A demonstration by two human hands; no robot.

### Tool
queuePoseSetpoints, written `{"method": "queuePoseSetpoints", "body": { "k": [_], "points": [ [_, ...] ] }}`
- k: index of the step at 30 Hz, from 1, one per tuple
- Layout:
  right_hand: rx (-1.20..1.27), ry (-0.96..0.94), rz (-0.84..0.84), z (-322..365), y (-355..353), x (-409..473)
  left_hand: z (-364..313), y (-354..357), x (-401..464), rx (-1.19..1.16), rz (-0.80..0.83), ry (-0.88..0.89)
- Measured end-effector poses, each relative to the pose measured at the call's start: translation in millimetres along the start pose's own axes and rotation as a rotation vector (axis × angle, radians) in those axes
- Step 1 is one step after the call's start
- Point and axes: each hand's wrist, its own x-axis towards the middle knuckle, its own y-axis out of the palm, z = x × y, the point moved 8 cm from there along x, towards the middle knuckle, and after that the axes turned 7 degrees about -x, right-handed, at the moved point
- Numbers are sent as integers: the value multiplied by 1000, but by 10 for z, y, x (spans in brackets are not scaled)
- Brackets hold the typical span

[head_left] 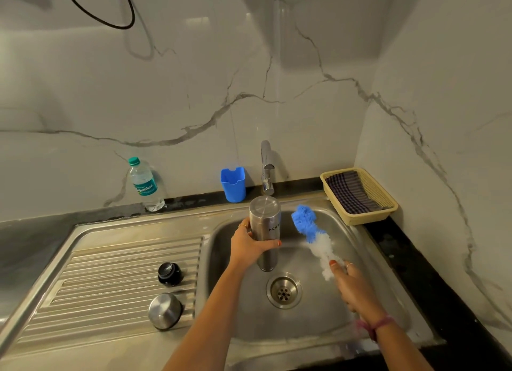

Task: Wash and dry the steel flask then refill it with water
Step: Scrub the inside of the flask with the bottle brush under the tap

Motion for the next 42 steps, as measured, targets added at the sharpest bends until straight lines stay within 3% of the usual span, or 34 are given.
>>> {"method": "queuePoseSetpoints", "body": {
  "k": [26, 42],
  "points": [
    [-18, -8, 66, 181, 187, -17, 73, -280, -75, -50, -87, -14],
    [131, -50, 3, 737, 987, -329, -409, -1476, -128, -229, -87, 86]
  ]
}}
